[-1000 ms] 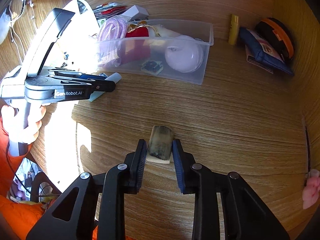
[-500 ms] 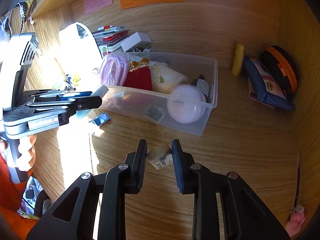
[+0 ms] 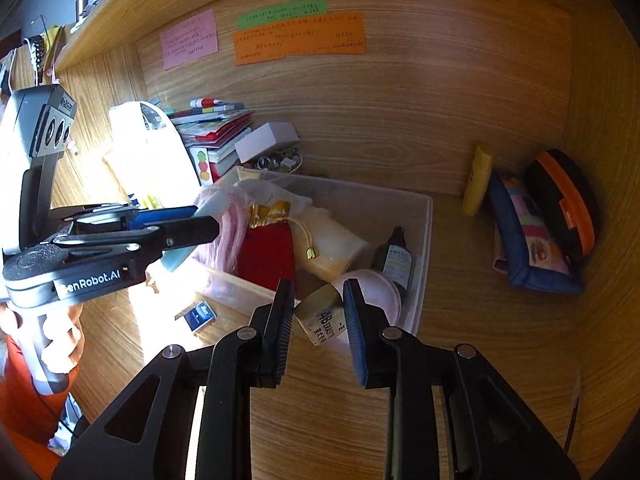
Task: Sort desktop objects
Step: 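Carry block and tube into the clear box and open both tools, then grasp the blue Max box with the right tool while the left tool grasps the tasseled gourd charm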
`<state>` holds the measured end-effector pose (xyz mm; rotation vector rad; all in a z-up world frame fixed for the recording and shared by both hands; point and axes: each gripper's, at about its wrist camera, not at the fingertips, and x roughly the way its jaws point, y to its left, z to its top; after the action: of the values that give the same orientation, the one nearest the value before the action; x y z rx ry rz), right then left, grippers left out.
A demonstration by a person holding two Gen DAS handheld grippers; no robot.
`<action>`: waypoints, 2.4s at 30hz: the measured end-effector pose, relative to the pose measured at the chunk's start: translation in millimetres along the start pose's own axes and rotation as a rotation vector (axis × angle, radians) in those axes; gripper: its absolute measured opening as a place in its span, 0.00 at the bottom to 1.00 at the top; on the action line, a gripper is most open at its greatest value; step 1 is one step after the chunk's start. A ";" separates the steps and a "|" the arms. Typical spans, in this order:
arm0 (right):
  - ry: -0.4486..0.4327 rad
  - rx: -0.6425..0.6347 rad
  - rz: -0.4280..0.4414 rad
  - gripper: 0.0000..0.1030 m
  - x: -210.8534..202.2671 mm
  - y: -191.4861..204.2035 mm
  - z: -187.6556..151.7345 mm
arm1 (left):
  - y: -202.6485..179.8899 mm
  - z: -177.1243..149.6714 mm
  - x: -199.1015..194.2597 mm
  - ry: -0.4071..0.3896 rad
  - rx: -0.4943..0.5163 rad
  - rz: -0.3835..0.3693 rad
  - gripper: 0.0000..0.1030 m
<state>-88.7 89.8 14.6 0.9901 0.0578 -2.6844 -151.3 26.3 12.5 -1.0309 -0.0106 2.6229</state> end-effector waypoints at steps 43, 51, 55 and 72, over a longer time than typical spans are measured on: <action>0.085 -0.071 0.003 0.43 84.1 -1.3 14.8 | 11.3 -5.3 33.8 0.053 -0.001 -0.028 0.42; 0.052 -0.070 -0.018 0.57 78.7 -1.3 17.6 | 16.1 -2.1 17.1 0.002 -0.015 0.037 0.56; 0.037 -0.082 -0.043 0.60 76.2 1.2 19.1 | 21.1 -4.6 5.5 -0.023 -0.020 0.071 0.59; 0.019 -0.120 -0.123 0.71 51.7 31.9 10.6 | 54.7 -47.6 -29.6 0.015 -0.052 0.169 0.66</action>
<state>-124.2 45.1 -8.6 1.0054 0.2891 -2.7446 -115.3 -39.6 -9.9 -1.1144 0.0118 2.7792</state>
